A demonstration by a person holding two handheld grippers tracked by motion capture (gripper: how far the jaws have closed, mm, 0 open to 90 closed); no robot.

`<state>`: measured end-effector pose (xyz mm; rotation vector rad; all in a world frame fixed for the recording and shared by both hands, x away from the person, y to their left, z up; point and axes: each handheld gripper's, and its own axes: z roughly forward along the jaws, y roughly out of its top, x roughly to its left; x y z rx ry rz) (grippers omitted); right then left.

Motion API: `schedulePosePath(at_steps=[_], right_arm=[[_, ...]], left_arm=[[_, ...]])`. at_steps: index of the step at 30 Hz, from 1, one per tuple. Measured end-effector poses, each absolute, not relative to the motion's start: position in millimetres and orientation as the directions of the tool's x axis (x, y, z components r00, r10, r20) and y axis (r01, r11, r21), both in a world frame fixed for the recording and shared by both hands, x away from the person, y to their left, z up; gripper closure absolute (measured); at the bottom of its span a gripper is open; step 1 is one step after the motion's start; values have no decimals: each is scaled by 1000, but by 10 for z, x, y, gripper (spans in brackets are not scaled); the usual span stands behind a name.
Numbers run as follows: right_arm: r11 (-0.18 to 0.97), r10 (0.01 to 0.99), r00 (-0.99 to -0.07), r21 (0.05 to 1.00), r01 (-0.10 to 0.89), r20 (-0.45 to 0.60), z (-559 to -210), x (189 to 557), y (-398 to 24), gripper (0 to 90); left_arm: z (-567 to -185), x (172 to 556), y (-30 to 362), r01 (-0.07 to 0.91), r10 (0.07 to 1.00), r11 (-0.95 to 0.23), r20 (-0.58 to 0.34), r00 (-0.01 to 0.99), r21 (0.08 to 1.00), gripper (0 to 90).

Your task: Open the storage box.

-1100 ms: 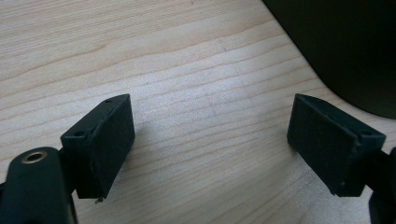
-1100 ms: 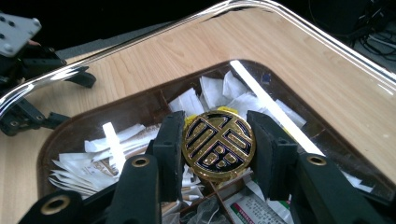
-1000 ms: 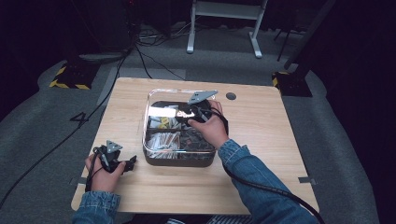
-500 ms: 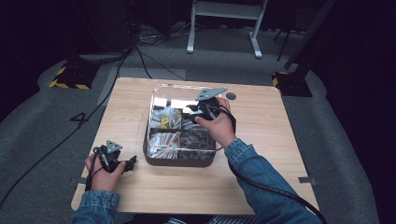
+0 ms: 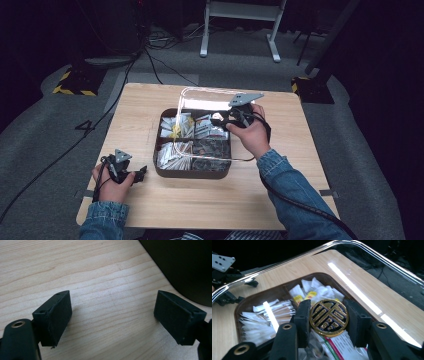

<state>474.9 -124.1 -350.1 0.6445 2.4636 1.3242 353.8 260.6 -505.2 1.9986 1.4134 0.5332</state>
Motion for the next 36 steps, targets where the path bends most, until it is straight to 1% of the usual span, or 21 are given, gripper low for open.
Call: schedulePosePath(at_steps=[2, 3, 6, 9, 11, 26, 33, 36], right_arm=[[477, 523, -852, 838, 265, -28, -3471, 4753, -1400, 591], [477, 523, -852, 838, 265, -28, -3471, 4753, -1400, 591], [465, 551, -834, 840, 280, -27, -3441, 4766, -1590, 592], [462, 562, -827, 840, 285, -28, -3429, 4772, -1666, 591], [461, 578, -815, 837, 295, -31, -3411, 4781, -1790, 591], [450, 630, -777, 826, 339, -24, -3413, 4836, -2195, 591], [427, 666, -746, 822, 377, -4, -3463, 4888, -2391, 591], [411, 694, -720, 817, 405, 8, -3524, 4932, -2508, 591]], left_arm=[[-5054, 3550, 2603, 681, 938, -234, -24, 346, 694, 153], [-5052, 3551, 2603, 683, 937, -234, -26, 348, 692, 153], [-5054, 3552, 2599, 682, 938, -232, -27, 346, 694, 153], [-5054, 3554, 2599, 682, 938, -232, -27, 346, 694, 153], [-5054, 3553, 2599, 682, 938, -232, -27, 346, 694, 153], [-5054, 3554, 2599, 682, 938, -232, -27, 347, 694, 153], [-5054, 3553, 2599, 682, 938, -232, -27, 347, 694, 153], [-5054, 3554, 2599, 682, 938, -232, -27, 347, 694, 153]])
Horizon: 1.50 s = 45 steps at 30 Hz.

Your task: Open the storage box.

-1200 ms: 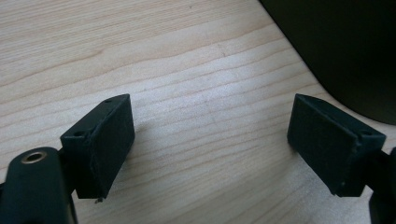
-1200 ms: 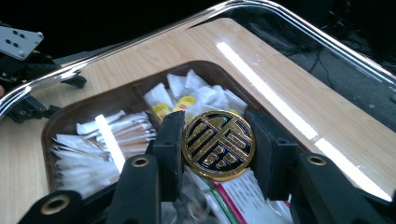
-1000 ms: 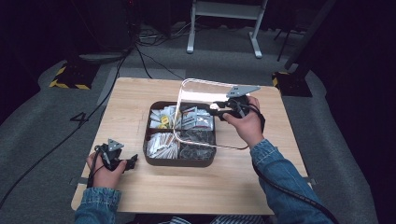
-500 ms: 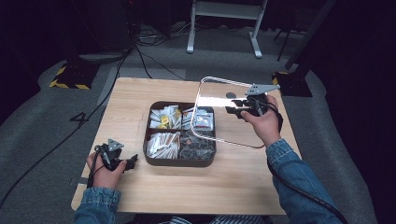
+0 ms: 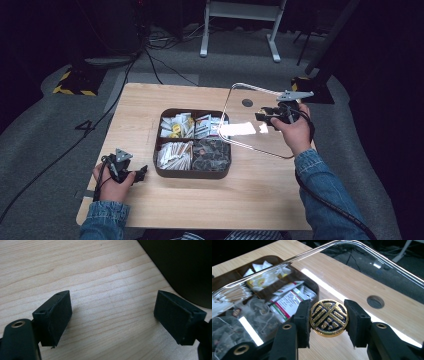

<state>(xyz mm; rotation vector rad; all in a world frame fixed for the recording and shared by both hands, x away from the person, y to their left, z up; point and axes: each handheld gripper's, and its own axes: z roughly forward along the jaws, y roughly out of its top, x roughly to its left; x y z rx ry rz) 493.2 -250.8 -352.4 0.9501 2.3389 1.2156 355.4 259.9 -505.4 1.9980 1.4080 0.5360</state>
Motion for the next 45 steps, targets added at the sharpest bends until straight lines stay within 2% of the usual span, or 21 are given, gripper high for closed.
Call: schedulePosePath(at_steps=[27, 45], right_arm=[[374, 772, -633, 769, 518, 50, -4059, 5109, -3078, 591], [374, 781, -620, 737, 562, 77, -4431, 5101, -3201, 591]], left_arm=[[-5054, 3553, 2599, 682, 938, -232, -27, 346, 694, 153], [-5054, 3553, 2599, 682, 938, -232, -27, 346, 694, 153]])
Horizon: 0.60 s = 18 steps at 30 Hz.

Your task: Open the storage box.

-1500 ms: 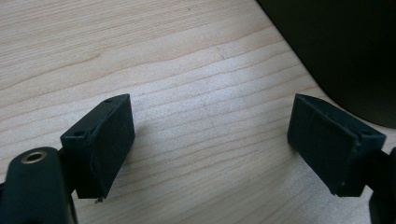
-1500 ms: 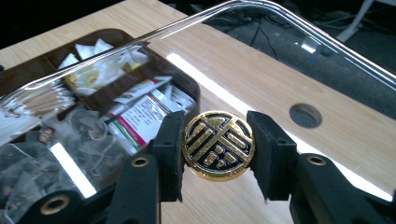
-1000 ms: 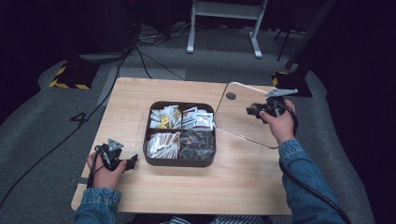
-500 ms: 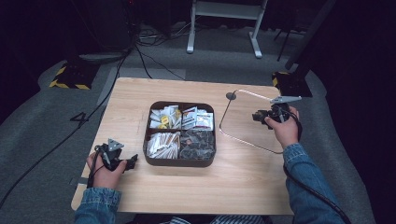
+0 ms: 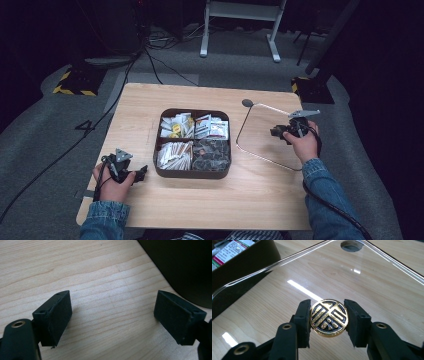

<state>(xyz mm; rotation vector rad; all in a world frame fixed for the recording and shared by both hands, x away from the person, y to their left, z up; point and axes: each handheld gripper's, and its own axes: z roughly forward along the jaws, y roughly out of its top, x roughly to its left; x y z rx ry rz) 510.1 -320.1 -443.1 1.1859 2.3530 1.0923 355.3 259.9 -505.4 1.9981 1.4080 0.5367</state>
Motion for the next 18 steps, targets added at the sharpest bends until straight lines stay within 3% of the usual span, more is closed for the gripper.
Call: schedulePosePath(at_steps=[18], right_arm=[[361, 792, -602, 718, 595, 100, -4703, 5092, -3252, 591]], left_arm=[[-5054, 3553, 2599, 682, 938, -232, -26, 346, 694, 153]])
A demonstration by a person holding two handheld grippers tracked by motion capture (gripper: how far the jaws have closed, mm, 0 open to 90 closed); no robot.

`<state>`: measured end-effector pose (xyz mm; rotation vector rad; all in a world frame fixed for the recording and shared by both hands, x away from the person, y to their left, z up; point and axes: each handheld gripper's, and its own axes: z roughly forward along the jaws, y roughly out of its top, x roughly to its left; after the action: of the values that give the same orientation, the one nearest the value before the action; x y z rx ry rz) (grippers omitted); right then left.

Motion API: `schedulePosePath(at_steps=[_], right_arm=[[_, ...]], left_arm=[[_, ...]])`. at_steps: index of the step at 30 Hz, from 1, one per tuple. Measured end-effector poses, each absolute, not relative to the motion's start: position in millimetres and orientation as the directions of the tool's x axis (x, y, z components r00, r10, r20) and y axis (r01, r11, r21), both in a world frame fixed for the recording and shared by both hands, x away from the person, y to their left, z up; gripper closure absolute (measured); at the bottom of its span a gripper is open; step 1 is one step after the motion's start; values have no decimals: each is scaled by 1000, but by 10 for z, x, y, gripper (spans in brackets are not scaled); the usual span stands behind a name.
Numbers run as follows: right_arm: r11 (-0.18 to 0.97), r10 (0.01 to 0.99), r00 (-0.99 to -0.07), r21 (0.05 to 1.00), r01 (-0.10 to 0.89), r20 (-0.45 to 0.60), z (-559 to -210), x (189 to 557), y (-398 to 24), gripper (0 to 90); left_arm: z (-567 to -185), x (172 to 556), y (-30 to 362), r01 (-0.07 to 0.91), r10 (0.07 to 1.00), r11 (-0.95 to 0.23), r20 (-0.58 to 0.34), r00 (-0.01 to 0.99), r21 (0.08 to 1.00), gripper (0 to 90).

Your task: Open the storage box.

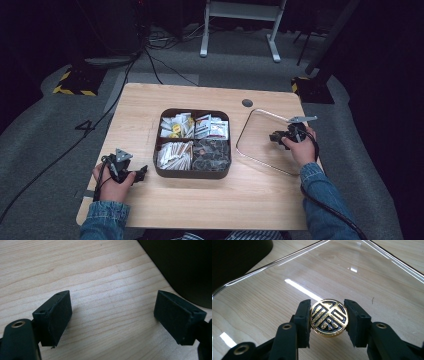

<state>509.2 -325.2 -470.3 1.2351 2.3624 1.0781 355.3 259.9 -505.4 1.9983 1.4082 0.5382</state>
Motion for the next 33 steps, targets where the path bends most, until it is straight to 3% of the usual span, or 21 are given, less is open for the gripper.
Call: schedulePosePath(at_steps=[24, 28, 33], right_arm=[[359, 813, -575, 696, 621, 94, -4858, 5074, -3284, 584], [333, 820, -562, 705, 626, 112, -4832, 5078, -3282, 461], [315, 823, -558, 732, 605, 108, -4741, 5072, -3262, 398]], left_arm=[[-5053, 3553, 2599, 683, 938, -233, -26, 347, 693, 153], [-5054, 3553, 2598, 681, 938, -233, -25, 346, 694, 153], [-5054, 3553, 2598, 681, 938, -233, -25, 346, 694, 153]])
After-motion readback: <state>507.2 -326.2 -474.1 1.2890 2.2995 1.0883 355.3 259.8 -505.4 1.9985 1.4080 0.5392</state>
